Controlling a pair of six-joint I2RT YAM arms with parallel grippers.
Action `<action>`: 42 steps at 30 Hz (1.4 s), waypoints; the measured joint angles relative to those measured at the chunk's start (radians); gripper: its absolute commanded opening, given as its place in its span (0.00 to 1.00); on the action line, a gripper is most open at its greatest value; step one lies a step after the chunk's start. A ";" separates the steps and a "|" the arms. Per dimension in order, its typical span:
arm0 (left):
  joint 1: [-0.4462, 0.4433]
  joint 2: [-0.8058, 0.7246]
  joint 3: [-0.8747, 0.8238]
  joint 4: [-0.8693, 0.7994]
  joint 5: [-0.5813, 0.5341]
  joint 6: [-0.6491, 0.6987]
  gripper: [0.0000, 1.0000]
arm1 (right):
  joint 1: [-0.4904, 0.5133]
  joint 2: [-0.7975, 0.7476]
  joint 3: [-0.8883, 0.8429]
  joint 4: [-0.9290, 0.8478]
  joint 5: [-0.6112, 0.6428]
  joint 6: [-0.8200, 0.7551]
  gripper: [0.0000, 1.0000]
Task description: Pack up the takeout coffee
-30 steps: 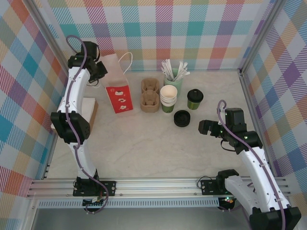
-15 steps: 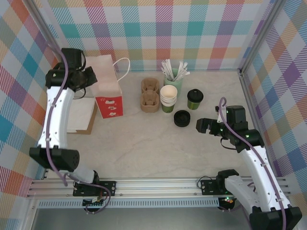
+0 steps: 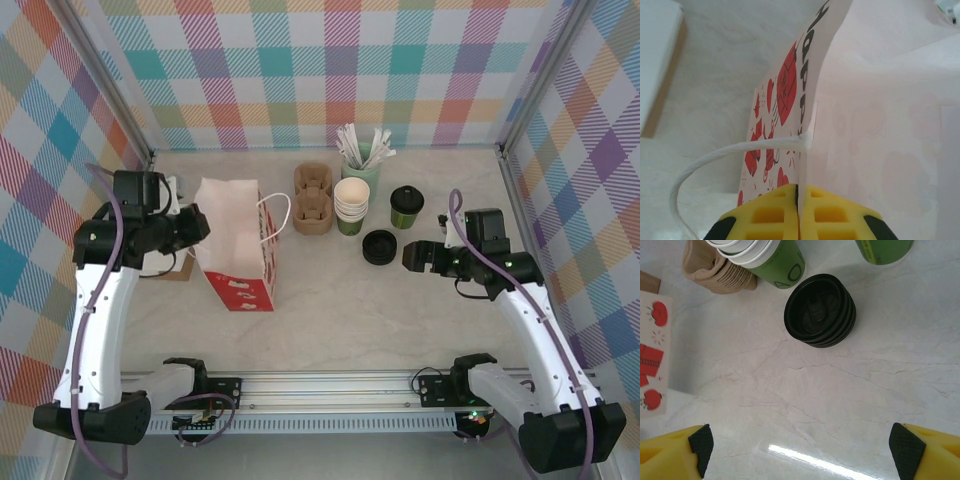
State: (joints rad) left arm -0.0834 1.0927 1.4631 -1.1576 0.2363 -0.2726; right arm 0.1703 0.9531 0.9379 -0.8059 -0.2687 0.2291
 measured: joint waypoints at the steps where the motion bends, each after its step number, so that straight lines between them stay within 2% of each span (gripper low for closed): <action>1: -0.007 -0.008 -0.017 0.000 0.018 -0.003 0.00 | 0.000 0.008 0.001 0.000 -0.005 0.002 0.90; 6: -0.052 -0.010 -0.093 0.018 0.088 -0.027 0.00 | 0.000 0.041 0.005 -0.003 -0.022 0.010 0.87; 12: -0.080 0.018 -0.140 0.066 0.101 -0.046 0.01 | 0.000 0.043 0.005 -0.006 -0.032 0.021 0.86; 15: -0.086 0.024 -0.165 0.092 0.109 -0.053 0.14 | 0.000 0.043 0.005 -0.012 -0.032 0.021 0.85; 22: -0.087 0.032 -0.188 0.111 0.122 -0.055 0.38 | 0.000 0.058 0.013 -0.033 -0.031 0.017 0.83; 29: -0.089 0.032 -0.116 0.095 0.111 -0.051 0.63 | 0.008 0.109 0.100 -0.051 -0.031 -0.016 0.78; 36: -0.089 0.020 -0.026 0.052 0.076 -0.048 0.73 | 0.057 0.227 0.268 -0.086 -0.011 -0.083 0.74; 42: -0.089 -0.013 0.071 0.034 0.010 -0.047 0.79 | 0.132 0.407 0.506 -0.129 0.037 -0.163 0.70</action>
State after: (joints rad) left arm -0.1726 1.0794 1.5345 -1.1233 0.2462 -0.3195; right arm 0.3019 1.3605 1.4437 -0.9344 -0.2317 0.0658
